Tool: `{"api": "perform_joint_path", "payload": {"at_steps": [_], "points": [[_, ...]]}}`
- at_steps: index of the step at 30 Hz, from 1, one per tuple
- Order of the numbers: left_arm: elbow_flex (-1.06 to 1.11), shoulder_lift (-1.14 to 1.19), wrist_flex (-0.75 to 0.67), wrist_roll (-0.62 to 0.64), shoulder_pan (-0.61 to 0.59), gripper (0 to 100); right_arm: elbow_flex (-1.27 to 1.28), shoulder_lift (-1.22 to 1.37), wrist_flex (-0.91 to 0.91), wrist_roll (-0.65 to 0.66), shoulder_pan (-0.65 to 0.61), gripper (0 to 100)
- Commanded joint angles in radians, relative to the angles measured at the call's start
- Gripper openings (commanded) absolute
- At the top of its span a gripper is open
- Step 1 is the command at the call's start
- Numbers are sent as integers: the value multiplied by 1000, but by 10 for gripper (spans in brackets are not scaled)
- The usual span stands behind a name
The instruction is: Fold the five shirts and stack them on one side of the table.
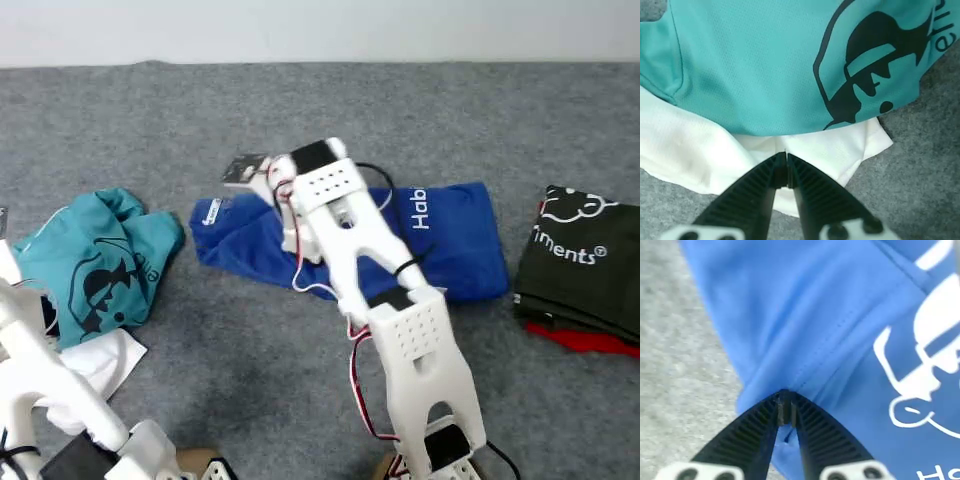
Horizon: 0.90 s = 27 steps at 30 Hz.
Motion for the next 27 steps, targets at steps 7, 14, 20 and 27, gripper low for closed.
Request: {"api": "perform_joint_path", "payload": {"at_steps": [7,14,20,27], "points": [[-5,-32,-17,-2,49,7,-9,19,-28,40,31,14],[-5,-32,-17,-2,49,7,-8,-82,15,37,42,14],[-5,-32,-17,-2,49,7,-3,16,54,40,77,14],[-27,-43,0,-2,43,7,-83,67,91,35,128,14]]}}
